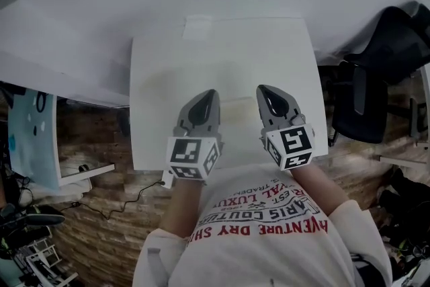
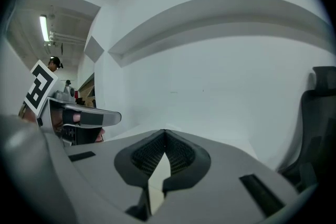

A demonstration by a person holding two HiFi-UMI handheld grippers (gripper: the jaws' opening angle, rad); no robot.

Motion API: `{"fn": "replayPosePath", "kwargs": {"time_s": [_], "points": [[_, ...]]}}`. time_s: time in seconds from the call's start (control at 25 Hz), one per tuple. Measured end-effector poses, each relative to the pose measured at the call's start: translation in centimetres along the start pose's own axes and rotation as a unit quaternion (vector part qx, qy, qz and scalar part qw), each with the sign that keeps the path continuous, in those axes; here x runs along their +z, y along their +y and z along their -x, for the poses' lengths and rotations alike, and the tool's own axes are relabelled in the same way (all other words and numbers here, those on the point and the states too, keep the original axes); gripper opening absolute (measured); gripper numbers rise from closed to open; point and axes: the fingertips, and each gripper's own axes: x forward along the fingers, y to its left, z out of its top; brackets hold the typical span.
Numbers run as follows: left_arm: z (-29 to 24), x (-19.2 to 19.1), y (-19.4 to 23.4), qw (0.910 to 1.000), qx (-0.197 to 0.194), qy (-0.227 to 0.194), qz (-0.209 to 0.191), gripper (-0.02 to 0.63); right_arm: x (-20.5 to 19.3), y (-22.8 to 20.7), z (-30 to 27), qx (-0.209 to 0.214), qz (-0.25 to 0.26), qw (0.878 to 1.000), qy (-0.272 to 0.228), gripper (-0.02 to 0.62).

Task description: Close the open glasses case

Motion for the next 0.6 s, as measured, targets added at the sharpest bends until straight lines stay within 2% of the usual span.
{"fn": "replayPosePath", "kwargs": {"time_s": [0.6], "points": [[-0.26,-0.29,-0.80,1.0000,-0.007,0.006,0.002,0.008,0.02,0.69,0.44,0.009,0.027,1.000,-0.002,0.012]]}}
